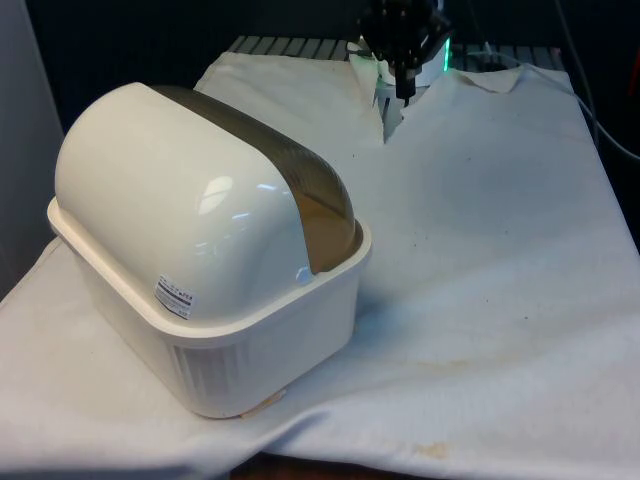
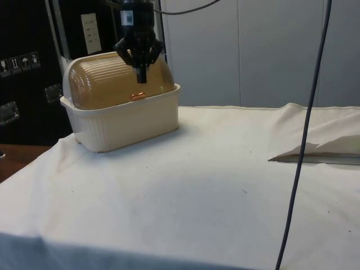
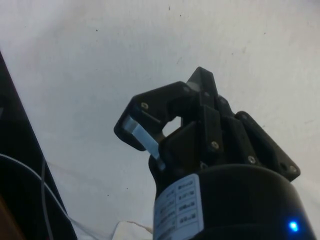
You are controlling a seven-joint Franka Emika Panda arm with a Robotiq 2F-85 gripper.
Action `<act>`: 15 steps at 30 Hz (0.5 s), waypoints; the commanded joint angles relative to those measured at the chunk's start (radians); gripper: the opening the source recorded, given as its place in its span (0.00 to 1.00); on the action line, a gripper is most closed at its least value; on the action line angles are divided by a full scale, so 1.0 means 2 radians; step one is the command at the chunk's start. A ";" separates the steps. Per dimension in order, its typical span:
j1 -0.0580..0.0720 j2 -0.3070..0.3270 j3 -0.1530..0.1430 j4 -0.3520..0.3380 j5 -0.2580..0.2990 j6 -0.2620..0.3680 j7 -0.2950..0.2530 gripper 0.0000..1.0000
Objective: Open the lid, then close it.
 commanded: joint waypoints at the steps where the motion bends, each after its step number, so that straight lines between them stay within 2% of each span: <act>1: 0.000 -0.002 0.000 0.000 0.000 -0.002 -0.008 0.00; 7: 0.000 -0.001 0.000 0.001 0.000 -0.003 -0.033 0.00; 8: 0.000 0.000 0.000 0.001 0.000 -0.002 -0.030 0.00; 9: 0.000 -0.001 0.000 0.001 0.000 -0.003 -0.040 0.00; 15: 0.000 0.000 0.000 0.001 0.000 -0.005 -0.068 0.00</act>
